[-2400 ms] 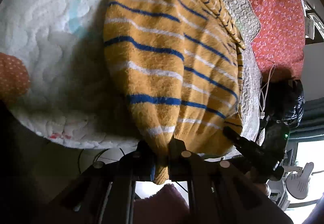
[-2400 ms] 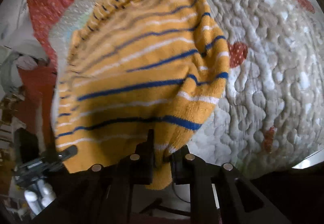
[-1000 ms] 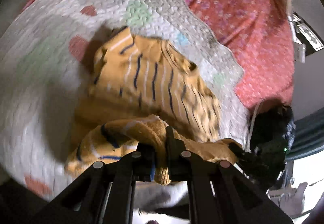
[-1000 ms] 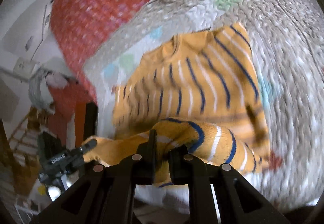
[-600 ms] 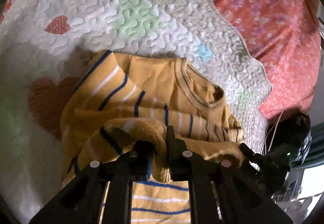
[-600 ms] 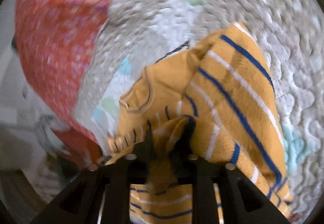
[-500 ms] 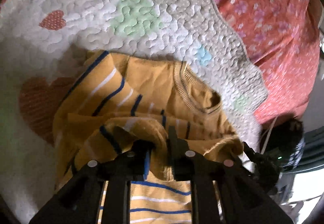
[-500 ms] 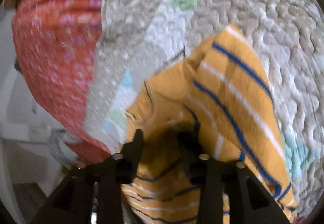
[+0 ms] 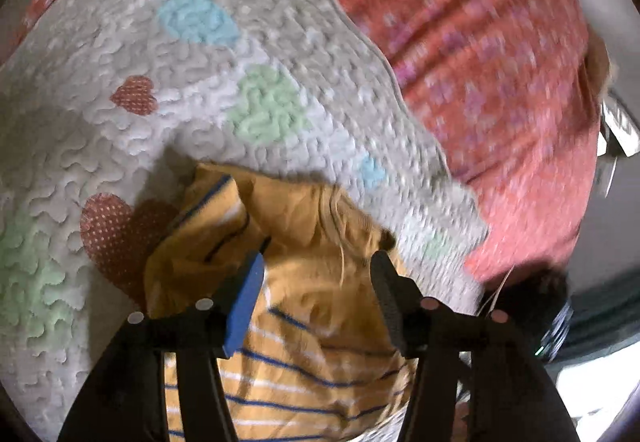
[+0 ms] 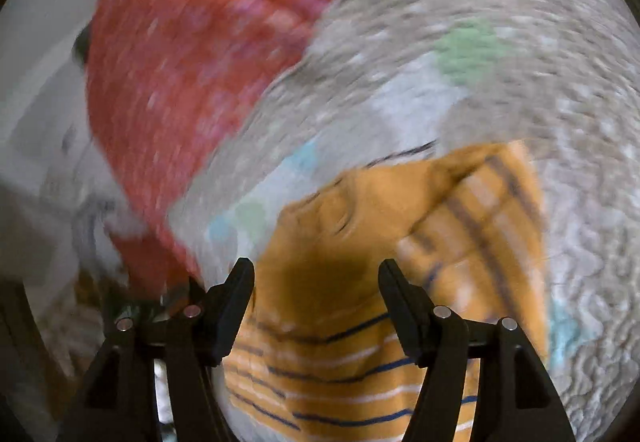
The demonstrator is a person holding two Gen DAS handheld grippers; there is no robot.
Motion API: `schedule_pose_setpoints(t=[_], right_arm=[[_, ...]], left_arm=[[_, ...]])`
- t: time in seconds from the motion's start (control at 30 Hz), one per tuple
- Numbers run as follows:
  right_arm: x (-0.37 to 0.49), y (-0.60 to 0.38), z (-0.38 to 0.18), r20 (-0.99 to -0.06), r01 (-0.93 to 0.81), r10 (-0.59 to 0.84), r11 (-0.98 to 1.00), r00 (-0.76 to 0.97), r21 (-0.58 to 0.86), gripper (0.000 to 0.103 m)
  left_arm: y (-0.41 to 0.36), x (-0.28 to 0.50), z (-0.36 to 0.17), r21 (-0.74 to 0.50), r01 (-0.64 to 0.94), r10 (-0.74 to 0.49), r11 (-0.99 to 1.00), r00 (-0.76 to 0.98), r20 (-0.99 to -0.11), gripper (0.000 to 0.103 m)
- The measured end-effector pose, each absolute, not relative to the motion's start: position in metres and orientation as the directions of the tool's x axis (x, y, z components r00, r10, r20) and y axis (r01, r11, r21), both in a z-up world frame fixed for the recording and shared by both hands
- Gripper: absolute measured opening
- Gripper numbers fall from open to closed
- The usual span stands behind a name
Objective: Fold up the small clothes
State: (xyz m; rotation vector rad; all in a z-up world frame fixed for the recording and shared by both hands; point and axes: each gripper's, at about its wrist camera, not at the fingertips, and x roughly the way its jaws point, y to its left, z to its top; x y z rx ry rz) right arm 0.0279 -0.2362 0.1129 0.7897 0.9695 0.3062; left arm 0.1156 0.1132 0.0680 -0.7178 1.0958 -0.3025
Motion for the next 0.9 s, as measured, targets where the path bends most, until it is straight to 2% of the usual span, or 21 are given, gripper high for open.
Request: schedule_pose_setpoints(t=[0.1,0.17,0.27,0.33,0.4,0.43,0.5,0.53,0.77,0.83,0.9], right_arm=[[0.037,-0.194,0.099,-0.66,0.017,0.599,0.734,0.453,0.679,0.069],[0.044,-0.183,0.084,-0.701,0.017,0.583,0.764,0.412,0.645,0.069],[0.058,-0.192,0.067,-0.787,0.06,0.455,0.85,0.418,0.523,0.066],[0.067,-0.208,0.062,-0.817,0.087,0.375,0.887,0.439,0.454,0.056],[0.077,-0.226,0.062,-0.844,0.127,0.277,0.92,0.46,0.371,0.048],[0.081,-0.235,0.063,-0.849,0.15,0.221,0.933,0.48,0.327,0.045],[0.09,-0.255,0.064,-0.866,0.222,0.113,0.943,0.488,0.248,0.048],[0.093,-0.265,0.063,-0.872,0.25,0.1,0.937,0.48,0.245,0.048],[0.057,-0.293,0.106,-0.812,0.263,0.149,0.9,0.564,0.347,0.048],[0.036,-0.29,0.121,-0.794,0.233,0.165,0.903,0.586,0.36,0.048],[0.019,-0.28,0.13,-0.78,0.195,0.194,0.906,0.595,0.375,0.048]], left_arm=[[0.086,0.101,0.062,-0.628,-0.011,-0.571,0.778,0.403,-0.715,0.053],[0.064,0.098,0.051,-0.583,0.06,-0.563,0.81,0.359,-0.745,0.053],[0.045,0.107,0.03,-0.444,0.104,-0.452,0.89,0.327,-0.83,0.053],[0.055,0.121,0.017,-0.357,0.064,-0.355,0.932,0.351,-0.866,0.048],[0.073,0.135,0.007,-0.396,0.008,-0.372,0.918,0.357,-0.857,0.048],[0.087,0.143,0.001,-0.415,-0.039,-0.374,0.909,0.362,-0.854,0.044],[0.103,0.154,-0.009,-0.457,-0.108,-0.396,0.883,0.352,-0.848,0.03],[0.108,0.157,-0.014,-0.479,-0.129,-0.414,0.868,0.343,-0.843,0.03],[0.125,0.157,0.008,-0.556,-0.153,-0.476,0.817,0.365,-0.8,0.031],[0.134,0.15,0.023,-0.558,-0.156,-0.466,0.815,0.398,-0.791,0.041],[0.143,0.138,0.038,-0.554,-0.155,-0.453,0.818,0.42,-0.786,0.042]])
